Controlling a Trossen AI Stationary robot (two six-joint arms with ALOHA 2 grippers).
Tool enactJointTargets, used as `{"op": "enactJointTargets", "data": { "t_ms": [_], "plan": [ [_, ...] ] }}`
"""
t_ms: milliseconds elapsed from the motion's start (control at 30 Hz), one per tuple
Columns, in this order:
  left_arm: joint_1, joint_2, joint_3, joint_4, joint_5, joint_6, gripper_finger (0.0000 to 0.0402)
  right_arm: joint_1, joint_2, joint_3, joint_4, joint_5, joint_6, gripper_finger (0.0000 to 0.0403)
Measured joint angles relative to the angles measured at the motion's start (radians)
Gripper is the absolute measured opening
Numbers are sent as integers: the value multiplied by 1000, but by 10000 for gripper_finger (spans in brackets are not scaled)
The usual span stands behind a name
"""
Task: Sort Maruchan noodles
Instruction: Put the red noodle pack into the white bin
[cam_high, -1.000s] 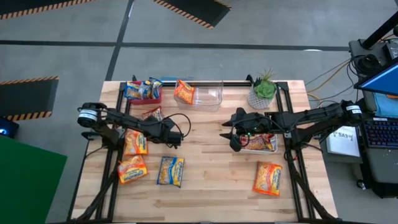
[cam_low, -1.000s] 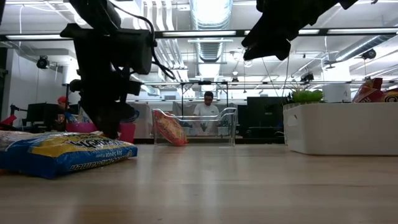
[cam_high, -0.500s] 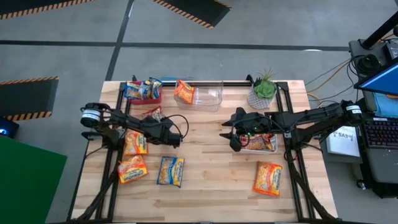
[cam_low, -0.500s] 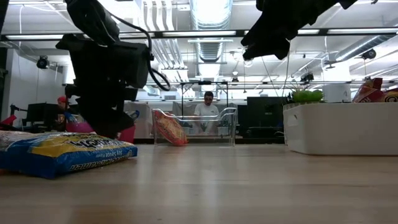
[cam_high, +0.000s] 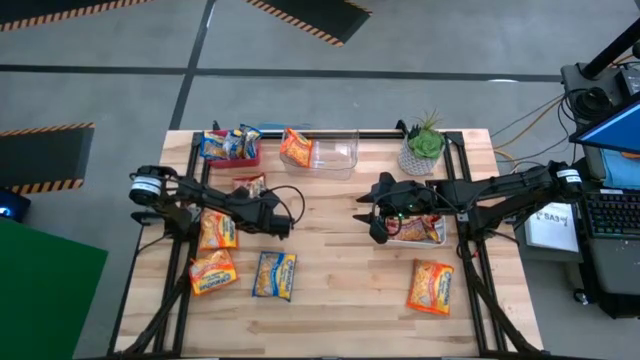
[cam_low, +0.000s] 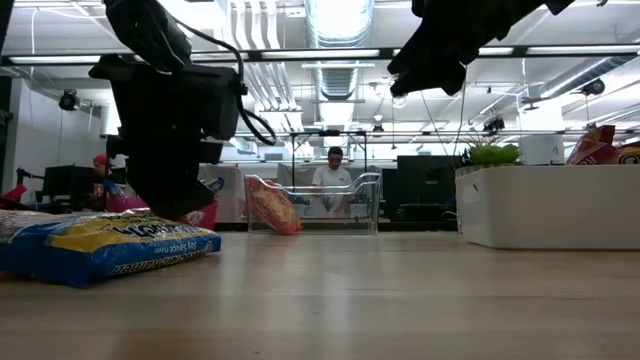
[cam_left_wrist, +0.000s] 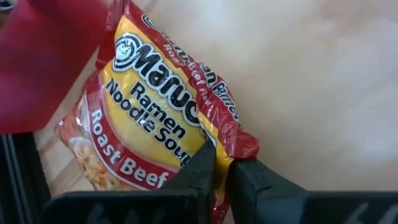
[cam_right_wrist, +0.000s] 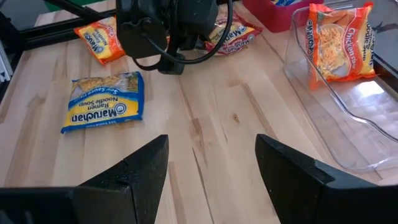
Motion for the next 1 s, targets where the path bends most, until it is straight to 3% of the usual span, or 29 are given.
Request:
{"op": "enactJointTargets", "data": {
  "t_ms": [333, 567, 767, 1000],
  "plan": [
    [-96, -46, 87, 20, 15, 169, 1, 0, 0, 0, 0, -2, -24, 228],
    [-150, -113, 117, 189, 21, 453, 0, 8, 45, 0, 17, -2, -42, 228],
    [-169, -144, 116, 356, 153, 731, 0, 52, 162, 0, 116, -5, -178, 246],
    [-167, -142, 115, 483, 247, 842, 0, 75, 294, 22, 276, 0, -301, 260]
  ]
}}
